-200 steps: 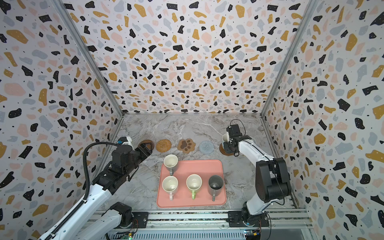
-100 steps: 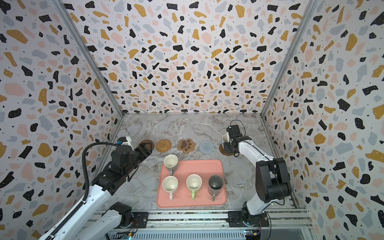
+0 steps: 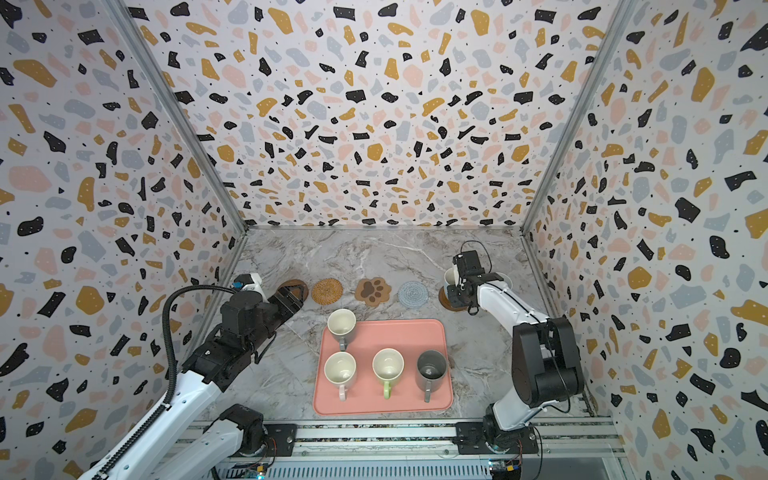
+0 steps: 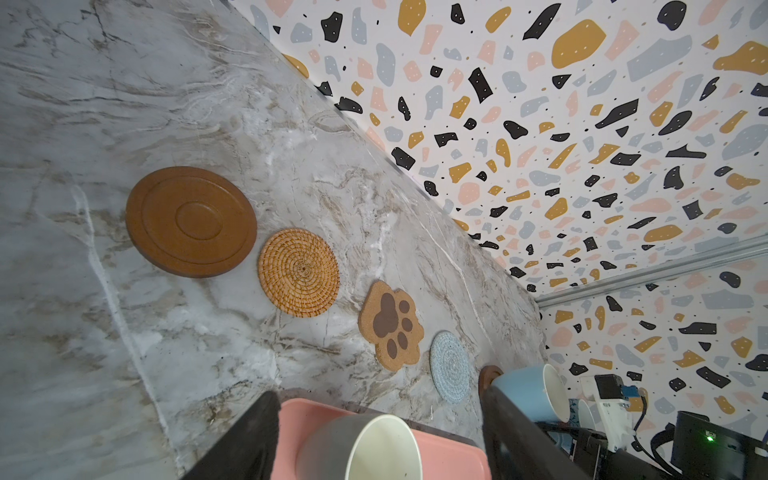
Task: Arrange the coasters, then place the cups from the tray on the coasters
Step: 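Lower the held white mug onto the coaster beside the blue flower mug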
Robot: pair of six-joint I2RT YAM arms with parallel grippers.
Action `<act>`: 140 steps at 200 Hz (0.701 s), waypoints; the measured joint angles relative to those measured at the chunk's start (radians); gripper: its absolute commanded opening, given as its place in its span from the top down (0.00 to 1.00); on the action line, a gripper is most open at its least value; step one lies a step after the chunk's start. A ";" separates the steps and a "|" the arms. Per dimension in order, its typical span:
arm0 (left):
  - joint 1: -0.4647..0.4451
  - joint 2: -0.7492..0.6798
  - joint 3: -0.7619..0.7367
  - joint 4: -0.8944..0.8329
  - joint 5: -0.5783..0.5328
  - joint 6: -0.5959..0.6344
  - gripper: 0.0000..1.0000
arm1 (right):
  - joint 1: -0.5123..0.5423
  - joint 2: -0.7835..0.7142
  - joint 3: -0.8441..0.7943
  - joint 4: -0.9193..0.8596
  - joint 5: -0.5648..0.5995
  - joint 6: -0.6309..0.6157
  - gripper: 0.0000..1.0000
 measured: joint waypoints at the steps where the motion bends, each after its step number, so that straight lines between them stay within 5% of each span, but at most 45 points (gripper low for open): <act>1: 0.000 0.000 0.000 0.000 0.000 0.000 0.23 | 0.000 0.000 0.000 0.000 0.000 0.000 0.87; 140: 0.000 -0.001 0.000 0.000 0.000 -0.002 0.22 | 0.000 -0.016 -0.022 0.008 0.001 0.000 0.83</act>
